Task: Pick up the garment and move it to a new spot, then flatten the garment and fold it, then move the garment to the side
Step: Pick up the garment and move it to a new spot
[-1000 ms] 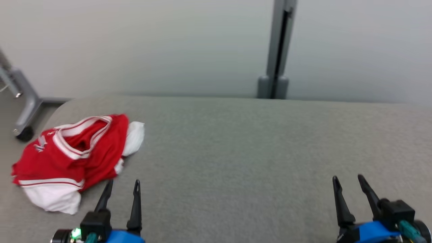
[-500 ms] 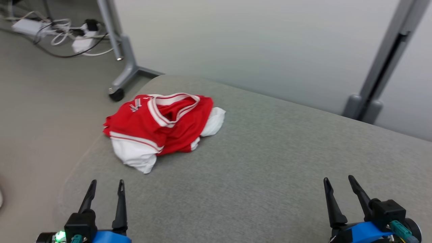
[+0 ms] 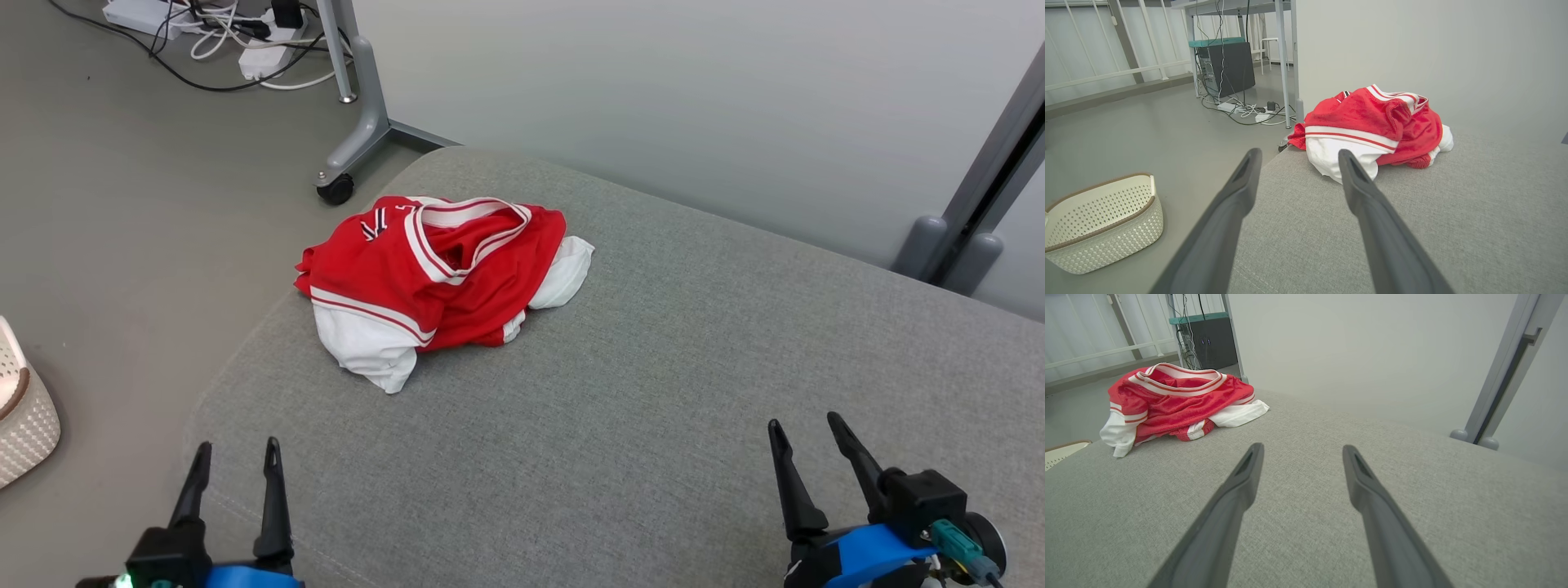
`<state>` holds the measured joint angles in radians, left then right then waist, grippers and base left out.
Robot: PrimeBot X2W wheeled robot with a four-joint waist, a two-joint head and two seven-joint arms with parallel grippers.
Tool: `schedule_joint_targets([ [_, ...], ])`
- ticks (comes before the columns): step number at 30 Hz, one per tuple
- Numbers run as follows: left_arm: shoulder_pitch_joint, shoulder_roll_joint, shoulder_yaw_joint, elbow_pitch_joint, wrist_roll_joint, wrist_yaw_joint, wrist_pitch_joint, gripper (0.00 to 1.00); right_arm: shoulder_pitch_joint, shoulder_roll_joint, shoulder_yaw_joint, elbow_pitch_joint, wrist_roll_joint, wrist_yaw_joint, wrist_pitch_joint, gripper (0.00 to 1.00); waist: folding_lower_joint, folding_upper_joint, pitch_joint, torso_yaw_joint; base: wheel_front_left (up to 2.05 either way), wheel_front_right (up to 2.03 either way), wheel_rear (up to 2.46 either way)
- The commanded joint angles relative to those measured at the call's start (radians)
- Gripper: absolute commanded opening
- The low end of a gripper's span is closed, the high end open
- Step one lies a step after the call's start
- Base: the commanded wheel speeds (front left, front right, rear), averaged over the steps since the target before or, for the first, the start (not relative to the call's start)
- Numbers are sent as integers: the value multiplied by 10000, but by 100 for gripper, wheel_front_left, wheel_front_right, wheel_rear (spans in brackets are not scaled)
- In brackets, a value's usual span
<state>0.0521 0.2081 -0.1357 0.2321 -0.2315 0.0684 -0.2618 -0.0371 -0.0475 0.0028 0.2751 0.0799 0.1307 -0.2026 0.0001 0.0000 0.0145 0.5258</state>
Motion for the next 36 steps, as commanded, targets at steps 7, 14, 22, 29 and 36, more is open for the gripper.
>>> schedule_joint_targets([
  [7,-1215,257,806,-699,-901,-117,620,100,82,-52,-209,-208,-145,2,7,100,-1,0,268,-238,0,0,0],
  [14,-3120,1166,1420,-1114,-1982,-326,3301,100,-401,-54,-237,-868,-534,2,250,100,-1,0,1362,-1024,0,0,0],
  [22,-5206,1949,1868,98,-3300,-721,5788,100,-1080,-49,-175,-1863,-1094,2,662,100,-1,0,3176,-2329,0,0,0],
  [29,-5881,2505,1899,1610,-3977,-555,8024,100,-1448,-48,-119,-2374,-1372,2,795,100,-1,0,4305,-3391,0,0,0],
  [36,-5498,2830,1715,1783,-4138,-409,9380,0,-1410,-48,-149,-2226,-1182,2,659,100,-1,0,4184,-3822,0,0,0],
])
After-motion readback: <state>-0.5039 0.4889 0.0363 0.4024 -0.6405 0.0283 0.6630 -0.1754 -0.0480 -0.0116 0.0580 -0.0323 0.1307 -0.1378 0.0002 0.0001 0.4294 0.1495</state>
